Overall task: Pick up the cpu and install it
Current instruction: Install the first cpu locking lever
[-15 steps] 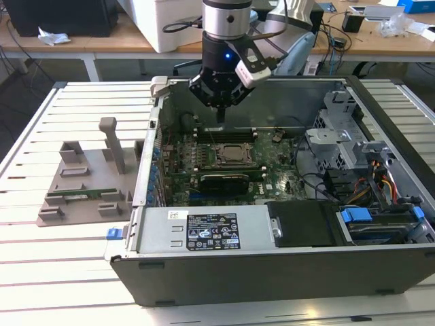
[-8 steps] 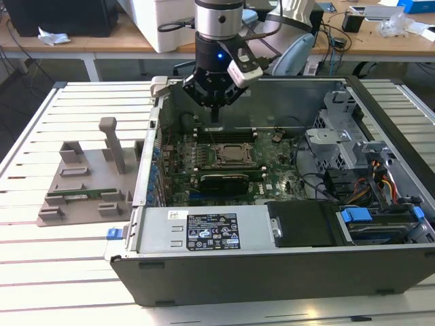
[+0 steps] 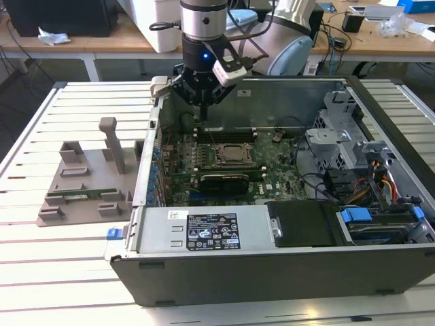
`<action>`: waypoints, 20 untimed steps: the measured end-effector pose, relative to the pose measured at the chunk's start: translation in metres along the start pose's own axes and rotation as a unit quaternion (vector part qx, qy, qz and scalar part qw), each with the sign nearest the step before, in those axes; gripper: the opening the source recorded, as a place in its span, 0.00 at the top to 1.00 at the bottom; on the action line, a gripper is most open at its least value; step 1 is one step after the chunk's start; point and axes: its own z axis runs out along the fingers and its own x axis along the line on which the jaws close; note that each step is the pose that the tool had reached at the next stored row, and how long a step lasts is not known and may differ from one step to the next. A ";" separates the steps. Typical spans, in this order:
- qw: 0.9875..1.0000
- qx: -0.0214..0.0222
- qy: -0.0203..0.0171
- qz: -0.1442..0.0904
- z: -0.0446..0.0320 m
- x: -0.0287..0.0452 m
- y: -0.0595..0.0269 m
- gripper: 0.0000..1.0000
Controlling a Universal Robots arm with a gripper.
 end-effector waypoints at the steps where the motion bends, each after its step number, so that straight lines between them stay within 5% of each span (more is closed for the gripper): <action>1: 1.000 0.000 0.000 0.000 0.0022 0.0017 0.0016 0.89; 4: 1.000 0.000 0.000 0.000 0.0123 0.0046 0.0060 0.89; 9: 1.000 0.000 0.000 0.000 0.0180 0.0022 0.0062 0.89; 20: 1.000 0.000 0.001 0.000 0.0187 -0.0281 0.0043 0.89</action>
